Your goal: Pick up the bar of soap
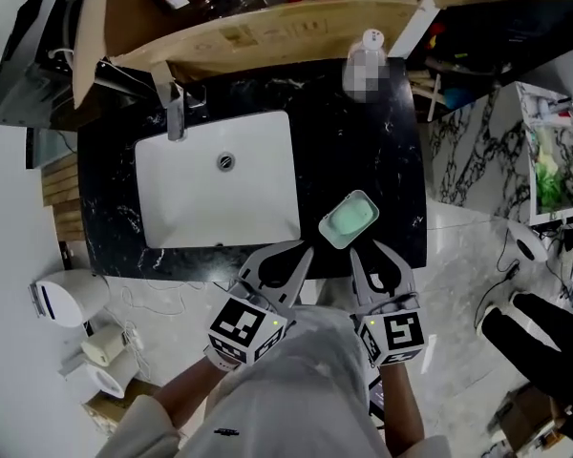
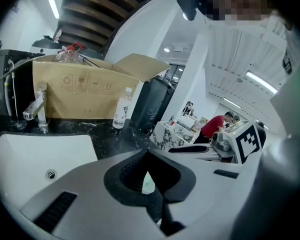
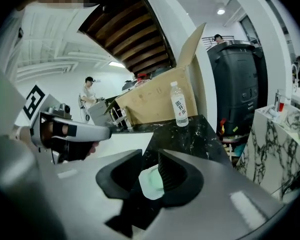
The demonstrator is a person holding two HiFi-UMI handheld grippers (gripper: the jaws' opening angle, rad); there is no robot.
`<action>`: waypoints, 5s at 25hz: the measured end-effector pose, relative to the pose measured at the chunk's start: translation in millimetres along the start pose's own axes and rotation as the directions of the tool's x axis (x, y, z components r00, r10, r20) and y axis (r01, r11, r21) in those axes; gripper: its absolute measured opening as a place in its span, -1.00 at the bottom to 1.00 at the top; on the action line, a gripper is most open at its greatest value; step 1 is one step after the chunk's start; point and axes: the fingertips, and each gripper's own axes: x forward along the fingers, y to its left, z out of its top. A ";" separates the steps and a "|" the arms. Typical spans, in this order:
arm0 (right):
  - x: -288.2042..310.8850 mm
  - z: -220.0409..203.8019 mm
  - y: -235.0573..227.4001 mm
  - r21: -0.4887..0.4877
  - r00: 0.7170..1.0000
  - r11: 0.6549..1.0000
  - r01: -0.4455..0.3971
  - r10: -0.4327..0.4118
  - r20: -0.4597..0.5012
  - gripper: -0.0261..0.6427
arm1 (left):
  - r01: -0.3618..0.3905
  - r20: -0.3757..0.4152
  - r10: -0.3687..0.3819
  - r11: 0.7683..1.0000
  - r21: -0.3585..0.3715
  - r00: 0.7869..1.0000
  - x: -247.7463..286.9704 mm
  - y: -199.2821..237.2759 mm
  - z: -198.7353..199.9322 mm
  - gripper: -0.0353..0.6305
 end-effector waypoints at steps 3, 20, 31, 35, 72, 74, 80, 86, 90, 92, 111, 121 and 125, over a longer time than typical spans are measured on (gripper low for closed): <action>11.0 -4.7 2.2 -0.110 0.999 0.994 -0.017 0.011 -0.053 -0.50 | -0.007 -0.011 0.007 1.000 -0.013 1.000 2.7 7.7 -7.8 -0.88; 56.6 -53.2 -2.4 -0.562 0.911 0.761 -0.324 0.092 -0.401 -0.26 | -0.027 -0.043 0.024 0.997 -0.075 0.999 15.0 35.0 -39.7 -0.88; 77.4 -90.4 -12.1 -0.691 0.786 0.456 -0.561 0.031 -0.618 -0.07 | -0.057 -0.038 0.053 0.992 -0.110 0.998 19.3 49.9 -48.8 -0.88; 85.1 -97.6 -13.1 -0.712 0.763 0.372 -0.596 -0.014 -0.646 -0.03 | -0.072 -0.032 0.068 0.990 -0.125 0.997 17.8 54.1 -48.8 -0.88; 90.3 -111.3 -7.5 -0.734 0.716 0.225 -0.641 -0.171 -0.677 -0.29 | -0.080 -0.006 0.080 0.985 -0.154 0.997 13.3 63.9 -42.8 -0.88; 89.8 -109.6 -7.2 -0.740 0.726 0.238 -0.629 -0.160 -0.669 -0.33 | -0.083 -0.008 0.083 0.984 -0.158 0.997 13.3 65.8 -44.6 -0.88; 86.5 -103.4 -9.6 -0.753 0.741 0.223 -0.619 -0.152 -0.654 -0.44 | -0.089 -0.008 0.089 0.983 -0.163 0.996 13.3 67.0 -47.3 -0.88; 87.7 -94.5 -10.5 -0.779 0.760 0.080 -0.622 -0.177 -0.625 -0.51 | -0.090 0.000 0.091 0.983 -0.159 0.996 12.8 68.0 -43.4 -0.88; 93.7 -83.9 -16.0 -0.797 0.779 0.048 -0.602 -0.183 -0.600 -0.54 | -0.093 -0.003 0.094 0.982 -0.167 0.996 14.3 70.3 -44.9 -0.88; 96.2 -80.5 -16.2 -0.803 0.787 0.038 -0.595 -0.177 -0.591 -0.56 | -0.095 -0.002 0.096 0.981 -0.170 0.995 15.3 71.1 -45.1 -0.88; 132.4 -75.8 -43.1 -0.824 0.811 -0.017 -0.567 -0.191 -0.554 -0.44 | -0.103 0.013 0.107 0.976 -0.191 0.994 23.4 83.4 -34.5 -0.88; 140.8 -63.5 -39.3 -0.897 0.895 0.087 -0.433 -0.082 -0.439 -0.52 | -0.108 0.008 0.112 0.975 -0.194 0.994 25.6 88.4 -32.0 -0.88; 134.7 -59.5 -34.0 -0.894 0.906 0.186 -0.408 -0.040 -0.422 -0.52 | -0.114 0.007 0.118 0.975 -0.193 0.993 24.0 90.0 -31.7 -0.88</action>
